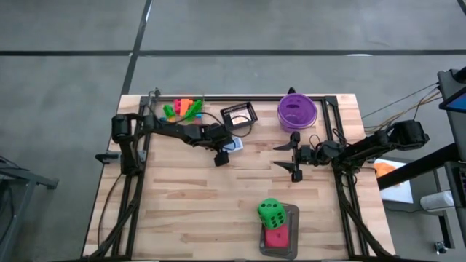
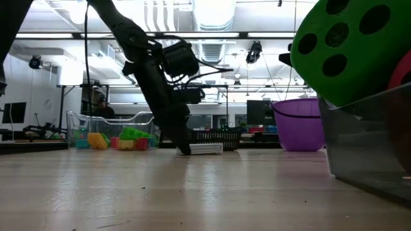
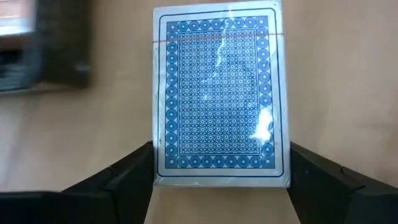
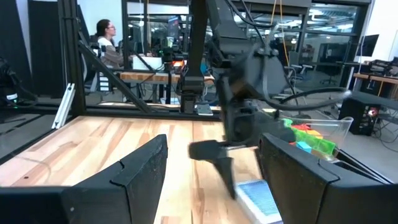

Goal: Pick & Place Toys
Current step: Put the blue deck of cards into the black basket

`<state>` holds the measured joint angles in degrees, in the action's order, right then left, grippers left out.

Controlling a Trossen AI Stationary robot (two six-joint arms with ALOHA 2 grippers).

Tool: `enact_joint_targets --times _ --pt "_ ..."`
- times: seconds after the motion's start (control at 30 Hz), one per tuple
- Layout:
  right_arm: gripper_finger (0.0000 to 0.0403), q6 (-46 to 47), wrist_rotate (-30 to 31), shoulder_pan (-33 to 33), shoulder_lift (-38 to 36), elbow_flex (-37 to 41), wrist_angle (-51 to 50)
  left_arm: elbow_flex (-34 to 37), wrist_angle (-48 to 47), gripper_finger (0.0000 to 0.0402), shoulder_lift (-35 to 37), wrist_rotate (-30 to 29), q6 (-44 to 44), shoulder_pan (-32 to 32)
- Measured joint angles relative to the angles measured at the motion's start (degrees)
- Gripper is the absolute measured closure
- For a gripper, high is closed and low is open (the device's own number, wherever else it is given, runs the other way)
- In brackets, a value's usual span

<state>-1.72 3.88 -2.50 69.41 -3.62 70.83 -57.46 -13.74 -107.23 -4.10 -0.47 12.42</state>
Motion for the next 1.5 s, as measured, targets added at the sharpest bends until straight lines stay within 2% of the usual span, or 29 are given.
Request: enact_joint_targets --times 0.13,0.67,0.8,0.93,1.13,1.33,1.5 --pt "0.0151 0.0 0.0 0.0 0.0 0.0 0.0 0.1 0.9 0.0105 0.9 1.4 -0.2 -1.4" --pt "0.0151 -0.1 0.0 0.0 0.0 0.0 -0.2 0.0 9.2 0.0105 2.4 -0.3 0.3 -4.4" --pt "0.0151 -0.1 0.0 0.0 0.0 0.0 -0.2 -0.1 11.6 0.0105 4.0 -2.9 0.7 -4.3" --pt "0.0151 -0.1 0.0 0.0 0.0 0.0 -0.3 -0.7 11.5 0.0105 6.4 -6.0 2.3 -2.0" --pt "0.0151 -0.2 0.0 0.0 0.0 0.0 -0.3 -2.0 10.1 0.0105 8.4 -6.0 7.2 5.4" --pt "0.0151 -0.5 0.0 0.0 0.0 0.0 -0.3 -4.5 9.2 0.0105 5.1 1.7 9.5 14.6" --pt "0.0151 -1.0 0.0 0.0 0.0 -0.2 -0.2 -6.6 9.3 0.0105 2.6 6.3 10.2 18.5"
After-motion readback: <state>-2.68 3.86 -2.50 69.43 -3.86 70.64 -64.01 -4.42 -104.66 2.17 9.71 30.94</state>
